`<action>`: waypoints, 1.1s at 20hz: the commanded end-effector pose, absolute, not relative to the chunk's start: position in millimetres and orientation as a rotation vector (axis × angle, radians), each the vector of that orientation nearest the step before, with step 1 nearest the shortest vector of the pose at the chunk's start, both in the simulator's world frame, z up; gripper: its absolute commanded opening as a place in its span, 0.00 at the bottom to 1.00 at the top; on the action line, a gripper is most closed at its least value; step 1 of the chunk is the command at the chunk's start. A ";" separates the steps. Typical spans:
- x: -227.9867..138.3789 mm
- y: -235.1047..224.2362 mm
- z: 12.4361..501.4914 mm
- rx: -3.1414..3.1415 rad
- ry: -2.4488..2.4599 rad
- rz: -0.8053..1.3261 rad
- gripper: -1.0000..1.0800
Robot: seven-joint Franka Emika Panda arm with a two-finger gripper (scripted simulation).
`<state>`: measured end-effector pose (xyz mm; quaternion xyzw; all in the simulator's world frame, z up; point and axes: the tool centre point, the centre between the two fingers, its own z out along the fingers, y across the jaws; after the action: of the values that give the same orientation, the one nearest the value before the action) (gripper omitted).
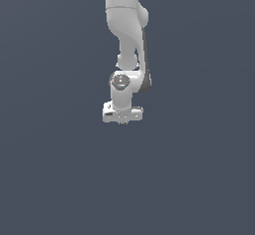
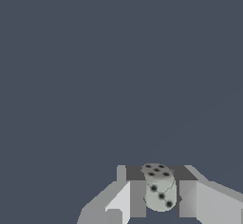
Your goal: Pick up the object and move it to a goal position.
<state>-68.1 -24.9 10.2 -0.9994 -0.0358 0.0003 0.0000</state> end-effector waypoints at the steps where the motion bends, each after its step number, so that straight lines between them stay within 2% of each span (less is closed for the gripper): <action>1: -66.0 -27.5 12.5 -3.140 -0.112 0.000 0.00; 10: -41.2 -57.5 40.1 -3.140 -0.112 0.000 0.00; 22: 18.3 -126.8 103.7 -3.139 -0.113 0.000 0.00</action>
<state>10.8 -117.9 95.4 -0.9994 -0.0355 -0.0003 0.0001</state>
